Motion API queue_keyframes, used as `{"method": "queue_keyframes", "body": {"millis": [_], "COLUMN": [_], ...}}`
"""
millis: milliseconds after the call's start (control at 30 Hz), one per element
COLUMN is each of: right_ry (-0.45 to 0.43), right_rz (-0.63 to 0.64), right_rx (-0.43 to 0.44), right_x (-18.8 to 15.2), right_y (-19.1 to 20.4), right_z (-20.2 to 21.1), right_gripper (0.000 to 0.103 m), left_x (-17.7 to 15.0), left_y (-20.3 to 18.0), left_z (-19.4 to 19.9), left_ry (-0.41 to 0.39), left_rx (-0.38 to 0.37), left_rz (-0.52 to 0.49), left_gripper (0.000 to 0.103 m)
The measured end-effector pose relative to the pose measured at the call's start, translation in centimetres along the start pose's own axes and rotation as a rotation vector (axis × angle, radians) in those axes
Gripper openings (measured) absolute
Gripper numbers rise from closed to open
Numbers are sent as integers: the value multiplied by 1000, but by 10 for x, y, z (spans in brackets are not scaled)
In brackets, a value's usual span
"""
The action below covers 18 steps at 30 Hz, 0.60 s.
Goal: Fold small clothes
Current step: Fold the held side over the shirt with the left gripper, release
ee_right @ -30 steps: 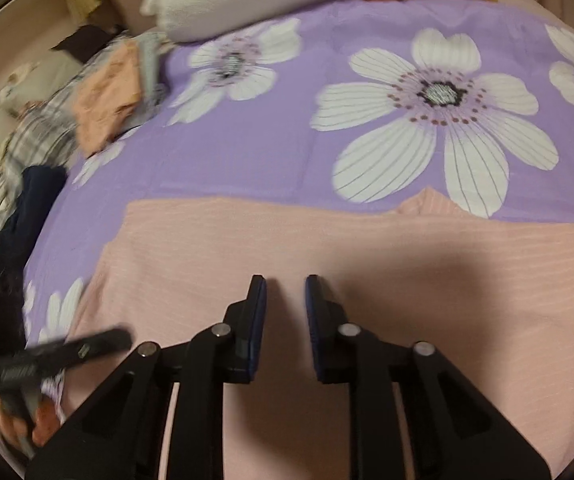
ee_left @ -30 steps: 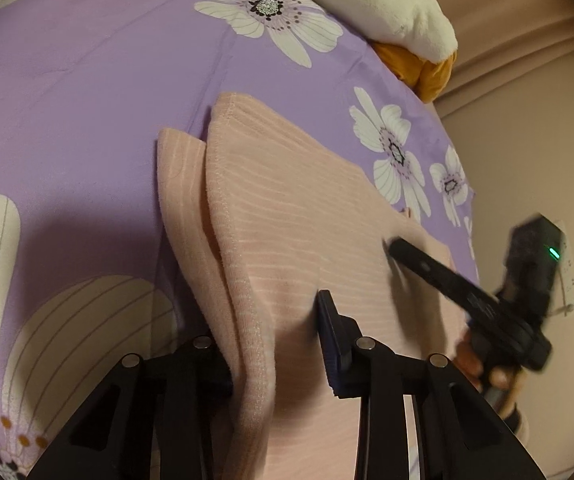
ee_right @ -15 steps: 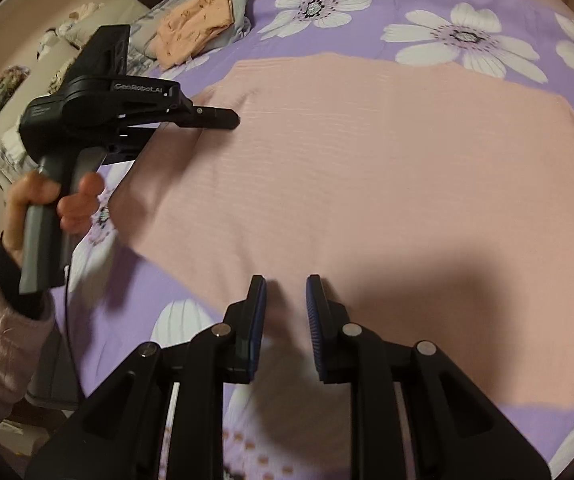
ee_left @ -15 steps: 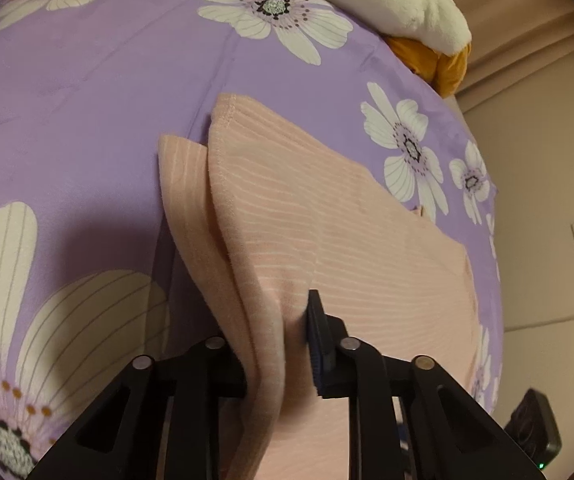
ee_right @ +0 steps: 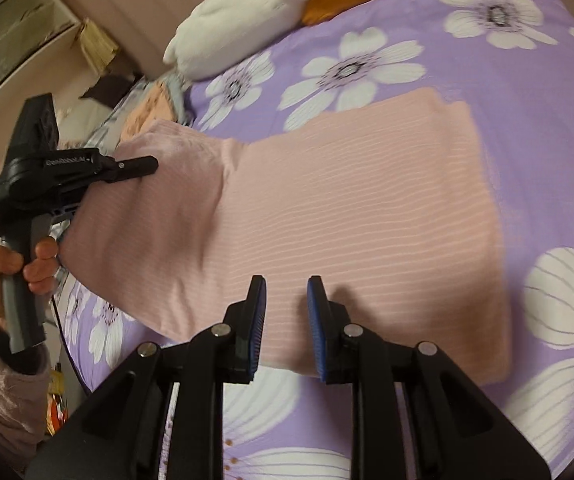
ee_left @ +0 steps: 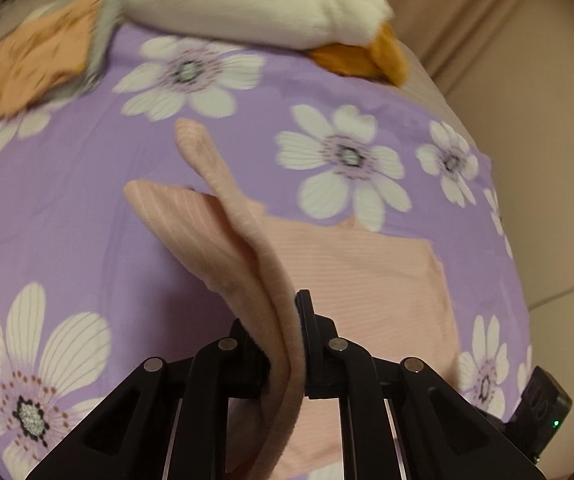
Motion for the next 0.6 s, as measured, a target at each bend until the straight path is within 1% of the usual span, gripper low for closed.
{"method": "queue_keyframes", "body": {"millis": [133,200,267,333,367,400,433,467,500,567,600], "right_ry": [-42,-59,-70,-72,-71,-72,-73,-74,-77,-80,-86], "right_rz": [-48,-82,-112,-158,-179,-203,-215,-225,-240,-264,-279], "right_rx": [-2,-4,-11,0,12,27,34,43,62,94,115], "right_x": [-2,-4,-7,-9,-9,-11,-13,-13,-13,-12,-11], "right_y": [-17,-29,-39,-52,-56,-62,-65,-68,-71,-73,-75], "right_z": [14,20,24,27,26,27,27,28,28,27,28], "right_gripper": [22,22,22,25,29,32,36,38,38,42,42], "left_x": [1,-1,-5,-9,-12,-14,-16,-18,-21,-26,-29], "left_y": [-41,-66,-82,-93,-96,-97,-99,-100,-102,-105,-107], "left_z": [-14,-29,-46,-63,-76,-85,-89,-93,-94,-90,-86], "left_ry": [28,59,99,136,168,207,228,251,270,278,282], "left_rx": [27,31,25,35,36,27,17,-3,-35,-82,-99], "left_rz": [-64,-111,-129,-136,-129,-123,-116,-113,-116,-129,-144], "left_gripper": [10,10,10,10,11,12,17,27,30,31,31]}}
Point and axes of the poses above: each gripper's, at about its wrist camera, not at the fingertips, and z roughly against the way its jaws point, y to its left, x to its top, the point moved 1 cm from there along -z, roughly the way its jaws point, and after that the axes turned 9 degrees about y, right-handed, at the moved point
